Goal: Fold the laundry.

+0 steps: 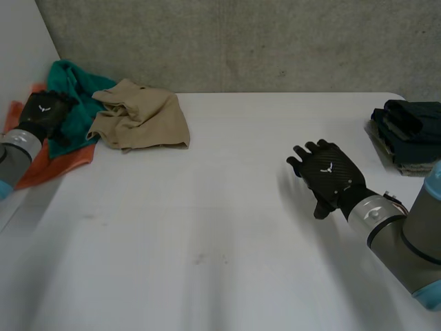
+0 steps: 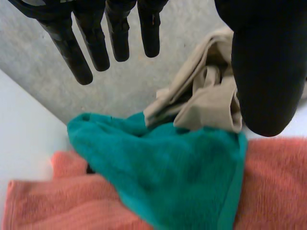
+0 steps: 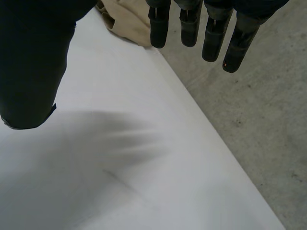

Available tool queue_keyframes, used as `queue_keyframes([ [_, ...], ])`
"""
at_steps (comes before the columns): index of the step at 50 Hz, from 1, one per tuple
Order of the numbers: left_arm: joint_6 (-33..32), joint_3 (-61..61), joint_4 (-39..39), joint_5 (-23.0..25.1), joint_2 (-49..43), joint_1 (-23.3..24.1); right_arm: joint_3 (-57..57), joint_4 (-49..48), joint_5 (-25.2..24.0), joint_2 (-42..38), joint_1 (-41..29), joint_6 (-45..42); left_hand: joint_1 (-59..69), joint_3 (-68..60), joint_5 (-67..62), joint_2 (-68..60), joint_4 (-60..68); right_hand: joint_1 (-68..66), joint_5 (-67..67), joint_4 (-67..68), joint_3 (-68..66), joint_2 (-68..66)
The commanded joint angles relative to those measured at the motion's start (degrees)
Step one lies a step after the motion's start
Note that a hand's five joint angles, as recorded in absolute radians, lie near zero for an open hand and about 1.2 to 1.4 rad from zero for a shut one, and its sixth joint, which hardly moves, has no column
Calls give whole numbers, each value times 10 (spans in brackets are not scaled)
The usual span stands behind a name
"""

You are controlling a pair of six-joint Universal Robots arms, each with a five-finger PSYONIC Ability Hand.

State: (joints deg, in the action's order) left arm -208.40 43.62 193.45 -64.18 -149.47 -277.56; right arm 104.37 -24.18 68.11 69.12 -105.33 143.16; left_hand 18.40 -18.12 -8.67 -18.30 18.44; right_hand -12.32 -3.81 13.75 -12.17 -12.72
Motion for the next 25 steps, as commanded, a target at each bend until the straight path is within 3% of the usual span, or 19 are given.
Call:
queue_keyframes([
  [1,-26,-34,1,-2,-46,-11,2,-3,-2,-4,-1,4,41,-44,-38,-42,41,23,38,-38,22,27],
  [9,-32,-77,-10,-9,-80,-11,2,-3,-2,-6,2,3,98,-101,-95,-99,98,23,38,-38,22,27],
  [15,-39,17,-70,-27,10,-10,2,-3,-2,-6,5,3,91,-94,-89,-92,91,23,38,-38,22,27],
  [21,-79,131,-62,-28,95,-8,1,-4,-2,-7,5,2,75,-77,-72,-76,74,23,38,-38,22,27],
  [25,-104,154,-29,-26,113,35,-3,-4,-2,-19,4,1,55,-57,-52,-56,54,23,38,-38,22,27],
])
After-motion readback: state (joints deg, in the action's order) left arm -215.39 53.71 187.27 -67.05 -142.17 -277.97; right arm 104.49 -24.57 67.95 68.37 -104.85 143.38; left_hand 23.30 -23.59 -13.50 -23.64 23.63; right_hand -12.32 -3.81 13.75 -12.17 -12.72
